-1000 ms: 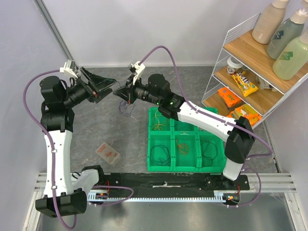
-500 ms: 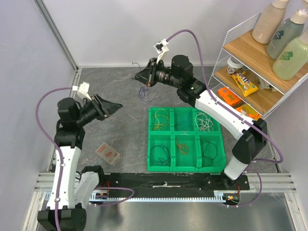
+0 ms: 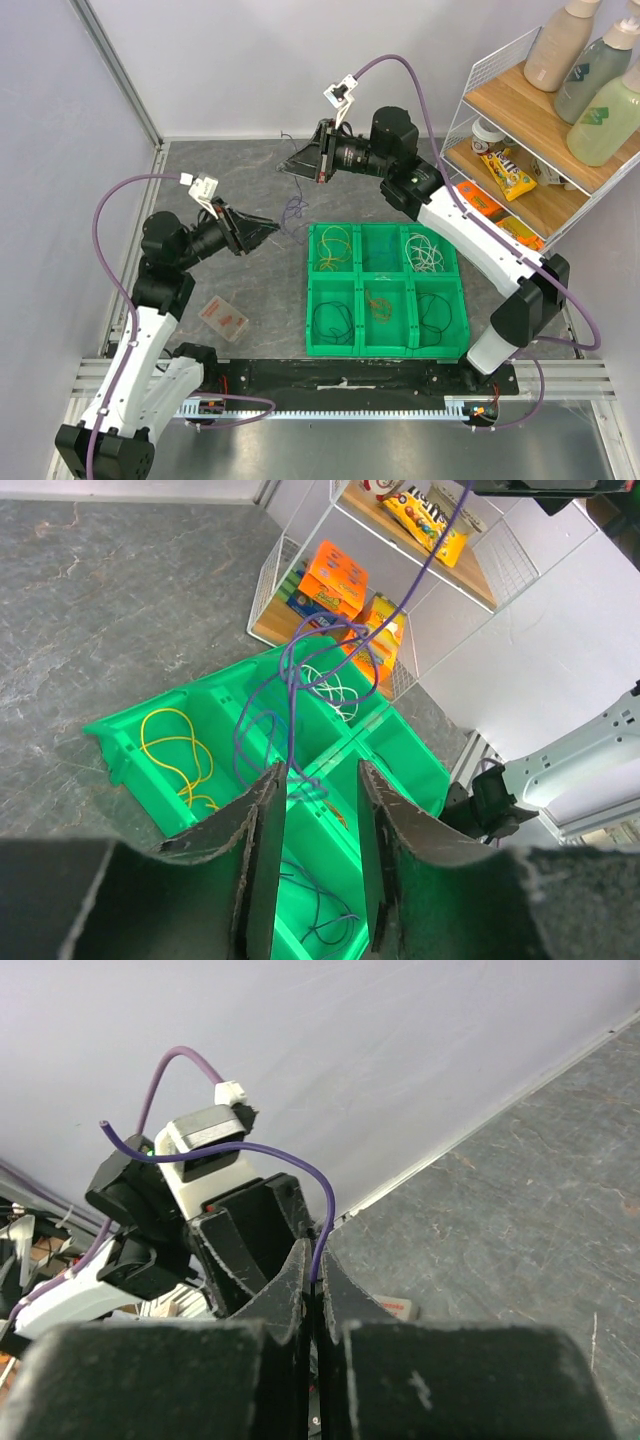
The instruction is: Untangle the cables
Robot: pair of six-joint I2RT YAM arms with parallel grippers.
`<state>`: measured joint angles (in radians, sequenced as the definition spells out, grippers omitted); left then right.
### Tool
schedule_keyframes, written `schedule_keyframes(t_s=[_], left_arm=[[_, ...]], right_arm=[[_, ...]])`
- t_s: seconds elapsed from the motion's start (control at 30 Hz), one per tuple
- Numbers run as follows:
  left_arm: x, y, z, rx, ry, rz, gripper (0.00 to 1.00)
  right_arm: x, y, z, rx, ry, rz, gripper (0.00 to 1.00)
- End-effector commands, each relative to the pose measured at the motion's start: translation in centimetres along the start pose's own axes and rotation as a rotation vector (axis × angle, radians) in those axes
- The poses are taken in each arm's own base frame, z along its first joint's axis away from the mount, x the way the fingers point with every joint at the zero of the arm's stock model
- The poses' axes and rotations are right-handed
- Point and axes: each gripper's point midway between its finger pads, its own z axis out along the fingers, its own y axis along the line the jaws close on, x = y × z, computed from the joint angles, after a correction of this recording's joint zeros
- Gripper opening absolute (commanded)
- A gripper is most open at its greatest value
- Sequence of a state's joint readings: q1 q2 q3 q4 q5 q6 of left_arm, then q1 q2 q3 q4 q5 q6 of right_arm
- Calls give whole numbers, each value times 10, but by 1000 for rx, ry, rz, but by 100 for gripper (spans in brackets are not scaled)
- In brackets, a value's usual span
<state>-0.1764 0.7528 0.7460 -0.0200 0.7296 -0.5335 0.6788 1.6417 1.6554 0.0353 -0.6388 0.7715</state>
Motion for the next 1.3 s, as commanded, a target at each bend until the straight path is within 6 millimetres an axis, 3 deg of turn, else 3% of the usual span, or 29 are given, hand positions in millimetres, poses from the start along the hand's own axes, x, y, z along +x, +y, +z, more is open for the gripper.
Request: schedule_keyframes(t_s=[0.0,0.43,0.63,0.7,0.8,0.87,1.13,1.27], left_arm=[[-9,-10,4,71,-21,70,42],[-9,-18,14,160,18,12,35],[3,-19,10,171,42,-10,8],[5,-18,9,165,44,-14,8],[8,-17,9,162,49,-27,21],[8,-17,10,168,54,-36,25],[3,-19,16,196,43,-52,18],[-1,-18,20,191,35,-65,28]], right_arm=[[-25,49,-17,-109,-31,-51,0],[-26,60,-22,-149,-35,-56,0],[-27,61,-22,-159,-41,-56,0],[-27,60,-21,-156,-43,-57,0],[-28,61,-20,-160,-46,-49,0],[-30,64,-21,-172,-55,-46,0],[-35,72,-24,-191,-73,-44,0],[-35,72,-24,-197,-77,-41,0]])
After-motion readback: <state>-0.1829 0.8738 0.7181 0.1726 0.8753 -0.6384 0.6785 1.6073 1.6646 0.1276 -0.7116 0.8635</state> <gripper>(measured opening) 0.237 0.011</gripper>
